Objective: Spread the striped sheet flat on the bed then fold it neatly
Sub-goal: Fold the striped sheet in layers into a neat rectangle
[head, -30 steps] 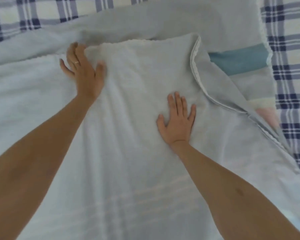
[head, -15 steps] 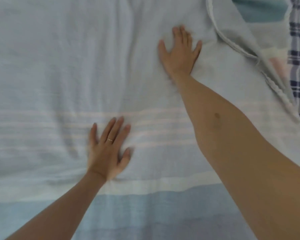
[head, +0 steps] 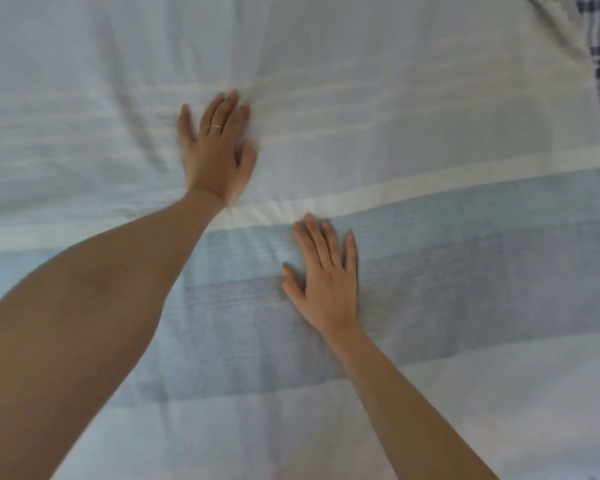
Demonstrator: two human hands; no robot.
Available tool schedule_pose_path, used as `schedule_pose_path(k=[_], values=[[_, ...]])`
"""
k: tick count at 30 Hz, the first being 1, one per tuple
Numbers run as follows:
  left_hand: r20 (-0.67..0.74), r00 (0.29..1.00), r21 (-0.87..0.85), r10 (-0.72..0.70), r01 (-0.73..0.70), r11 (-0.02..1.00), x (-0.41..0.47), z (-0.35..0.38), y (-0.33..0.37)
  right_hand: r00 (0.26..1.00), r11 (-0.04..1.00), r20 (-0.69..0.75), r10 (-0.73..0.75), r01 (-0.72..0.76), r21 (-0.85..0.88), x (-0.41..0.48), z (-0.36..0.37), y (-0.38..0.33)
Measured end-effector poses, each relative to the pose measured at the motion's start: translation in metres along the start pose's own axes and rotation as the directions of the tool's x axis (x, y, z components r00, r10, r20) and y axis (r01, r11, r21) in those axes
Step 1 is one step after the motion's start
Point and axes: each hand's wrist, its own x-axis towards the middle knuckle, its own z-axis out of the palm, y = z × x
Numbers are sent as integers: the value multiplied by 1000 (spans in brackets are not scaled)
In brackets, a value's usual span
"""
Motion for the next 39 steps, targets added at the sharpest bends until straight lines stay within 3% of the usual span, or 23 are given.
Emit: schedule_pose_path(k=[4,8,12,16,19,22,27,31,35,39], values=[[-3,992,30,-125,125,992,-10,-9,7,987,995,-156,36,-20,98,4,3,-1],[-15,925,-124,-380,375,919,-112,-16,36,979,996,-197,44,-29,78,-4,1,-8],[174,956,-57,-238,251,966,-271,-15,56,982,994,-169,83,-95,-62,-3,-7,-6],[349,904,118,-247,219,969,-364,-41,20,941,942,48,335,-335,-20,-38,-8,-56],[429,833,87,-350,347,934,-373,-52,2,938,943,101,333,-328,-65,-70,-4,-85],[448,783,68,-432,452,889,-373,-58,-16,971,973,100,219,-209,-94,-93,1,-102],[437,839,96,-325,316,944,-376,-48,-23,960,980,212,186,-165,-111,-93,-1,-103],[390,866,88,-313,303,949,-380,-37,-25,948,981,257,186,-165,-103,-85,-3,-105],[355,871,-25,-341,373,927,-380,-31,-28,934,971,271,234,-211,-112,-77,-9,-109],[380,817,-171,-433,522,835,-373,-36,-26,957,969,248,152,-95,-229,-58,-19,-115]])
